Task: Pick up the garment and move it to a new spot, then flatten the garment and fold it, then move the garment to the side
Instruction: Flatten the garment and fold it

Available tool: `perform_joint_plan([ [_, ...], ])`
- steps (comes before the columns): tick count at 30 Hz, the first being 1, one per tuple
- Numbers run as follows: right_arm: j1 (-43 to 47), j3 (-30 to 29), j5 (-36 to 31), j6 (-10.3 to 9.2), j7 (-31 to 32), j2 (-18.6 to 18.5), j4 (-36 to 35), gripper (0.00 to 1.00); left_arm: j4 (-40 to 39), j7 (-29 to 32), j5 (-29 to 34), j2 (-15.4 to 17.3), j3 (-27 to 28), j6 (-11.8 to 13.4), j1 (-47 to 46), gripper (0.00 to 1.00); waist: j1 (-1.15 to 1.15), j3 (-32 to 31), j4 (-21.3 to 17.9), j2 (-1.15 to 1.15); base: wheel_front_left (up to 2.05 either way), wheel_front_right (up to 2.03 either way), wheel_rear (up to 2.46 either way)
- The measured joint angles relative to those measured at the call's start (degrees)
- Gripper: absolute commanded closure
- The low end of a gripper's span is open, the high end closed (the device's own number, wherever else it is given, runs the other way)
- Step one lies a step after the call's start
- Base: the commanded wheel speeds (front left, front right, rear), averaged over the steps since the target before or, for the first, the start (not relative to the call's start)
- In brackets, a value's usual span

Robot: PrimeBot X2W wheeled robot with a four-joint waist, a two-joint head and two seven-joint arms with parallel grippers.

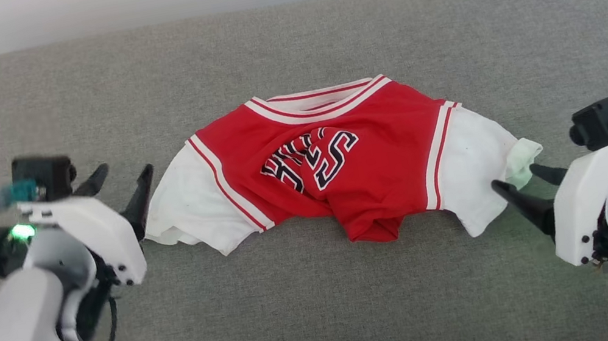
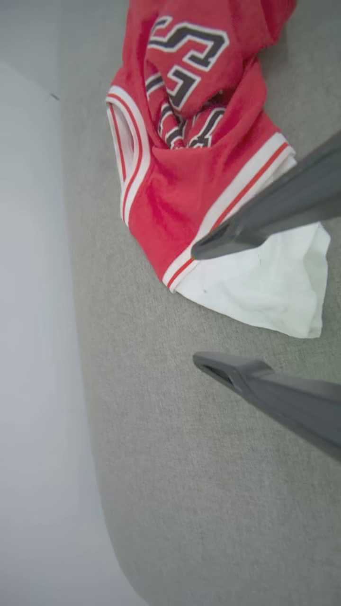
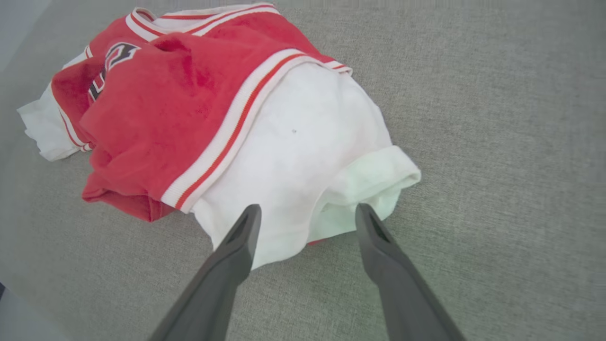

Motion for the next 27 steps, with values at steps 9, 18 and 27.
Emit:
perform_joint_plan([
  [9,0.73,-3.0,-3.64,0.0,-2.78,-0.48,-1.87,0.0,-10.72,-14.71,2.74,0.49,1.99,5.12,10.44,0.0,0.0,0.55,1.03,0.0,0.0,0.0,0.0],
  [18,-4.25,-3.7,-5.16,-0.01,0.29,-3.41,4.1,0.0,-17.53,-22.98,5.11,-0.81,3.43,8.44,16.15,0.0,0.0,2.2,3.72,0.0,0.0,0.0,0.0],
  [27,-6.03,-1.88,-3.75,0.0,5.39,-4.58,5.78,1.0,-20.98,-24.52,7.94,-3.83,7.16,10.68,20.81,0.0,0.0,2.9,5.55,0.0,0.0,0.0,0.0],
])
